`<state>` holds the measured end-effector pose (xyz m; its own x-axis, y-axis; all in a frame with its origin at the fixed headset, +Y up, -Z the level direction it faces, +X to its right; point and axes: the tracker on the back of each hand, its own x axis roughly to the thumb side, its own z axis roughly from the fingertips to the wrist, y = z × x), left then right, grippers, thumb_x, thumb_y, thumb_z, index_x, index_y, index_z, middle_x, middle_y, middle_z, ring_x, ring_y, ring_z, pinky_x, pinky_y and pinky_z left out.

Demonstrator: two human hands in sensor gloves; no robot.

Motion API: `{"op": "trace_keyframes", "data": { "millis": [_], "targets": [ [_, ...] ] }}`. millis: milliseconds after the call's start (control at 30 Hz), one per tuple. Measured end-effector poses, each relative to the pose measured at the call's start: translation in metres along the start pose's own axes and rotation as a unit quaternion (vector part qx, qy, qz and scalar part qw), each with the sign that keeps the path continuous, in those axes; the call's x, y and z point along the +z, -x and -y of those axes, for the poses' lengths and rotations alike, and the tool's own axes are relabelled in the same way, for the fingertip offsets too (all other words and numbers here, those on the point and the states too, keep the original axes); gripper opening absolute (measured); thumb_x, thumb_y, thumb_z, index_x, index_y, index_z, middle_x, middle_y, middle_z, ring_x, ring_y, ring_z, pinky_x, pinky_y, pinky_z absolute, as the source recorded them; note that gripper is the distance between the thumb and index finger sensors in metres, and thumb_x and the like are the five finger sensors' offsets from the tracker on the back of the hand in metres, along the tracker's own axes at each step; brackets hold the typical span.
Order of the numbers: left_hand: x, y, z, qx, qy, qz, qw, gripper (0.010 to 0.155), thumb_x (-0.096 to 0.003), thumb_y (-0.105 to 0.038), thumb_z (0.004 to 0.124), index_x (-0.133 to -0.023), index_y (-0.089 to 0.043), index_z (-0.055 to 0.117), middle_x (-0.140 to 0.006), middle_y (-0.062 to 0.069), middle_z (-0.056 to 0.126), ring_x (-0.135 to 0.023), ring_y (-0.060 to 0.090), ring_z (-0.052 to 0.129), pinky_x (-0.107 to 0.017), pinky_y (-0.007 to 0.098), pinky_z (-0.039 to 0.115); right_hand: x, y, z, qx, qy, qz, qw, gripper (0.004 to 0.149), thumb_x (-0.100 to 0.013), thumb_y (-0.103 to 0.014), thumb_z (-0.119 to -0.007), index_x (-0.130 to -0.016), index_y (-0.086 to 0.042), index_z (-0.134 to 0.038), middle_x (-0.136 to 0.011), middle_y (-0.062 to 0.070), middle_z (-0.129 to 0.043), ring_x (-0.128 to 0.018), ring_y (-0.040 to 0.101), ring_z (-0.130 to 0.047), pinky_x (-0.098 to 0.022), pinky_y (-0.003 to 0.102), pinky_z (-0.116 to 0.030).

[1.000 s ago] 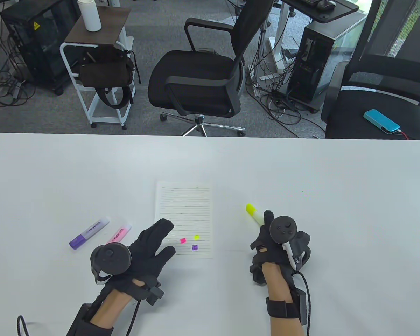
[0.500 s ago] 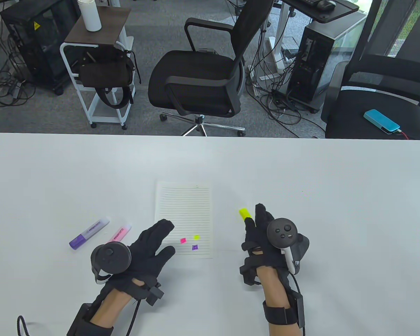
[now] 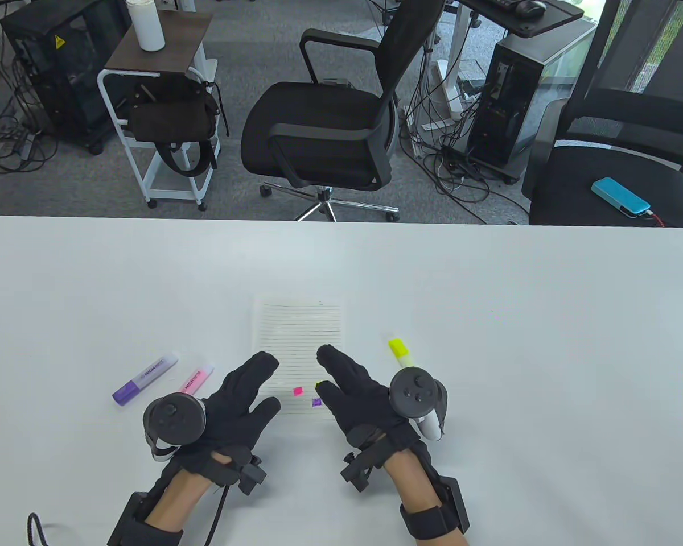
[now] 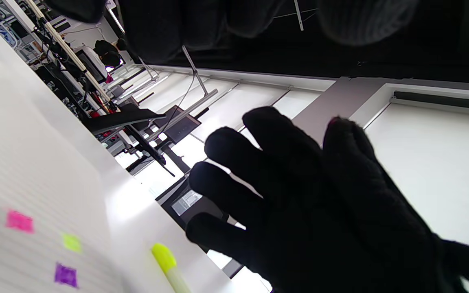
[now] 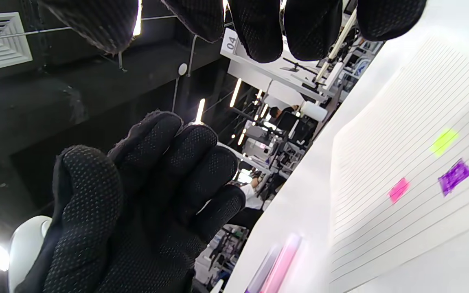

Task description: Apply highlighter ink on paper

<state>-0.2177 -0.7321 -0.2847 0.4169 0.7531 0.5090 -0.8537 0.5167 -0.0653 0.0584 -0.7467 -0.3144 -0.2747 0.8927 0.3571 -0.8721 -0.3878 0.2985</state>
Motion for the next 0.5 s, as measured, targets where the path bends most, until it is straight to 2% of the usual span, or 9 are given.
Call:
{"op": "trace_keyframes", "data": {
  "millis": [500],
  "targets": [
    [0.0007,0.0017,-0.0072,0.011,-0.017,0.002,1.000,0.074,-0.0454,-0.059,0.068,-0.107,-0.022,0.049,-0.112,0.010,0.053,-0.098,0.037,0.069,-0.069,0.065,0.058,-0.0011,-0.0003,-0.0066,0.028,-0.028,0.016,0.999,0.066,-0.052,-0.054,-0.070,-0.109,-0.026,-0.050,-0.116,0.013,-0.056,-0.101,0.051,-0.055,-0.066,0.072,-0.051]
  ]
}}
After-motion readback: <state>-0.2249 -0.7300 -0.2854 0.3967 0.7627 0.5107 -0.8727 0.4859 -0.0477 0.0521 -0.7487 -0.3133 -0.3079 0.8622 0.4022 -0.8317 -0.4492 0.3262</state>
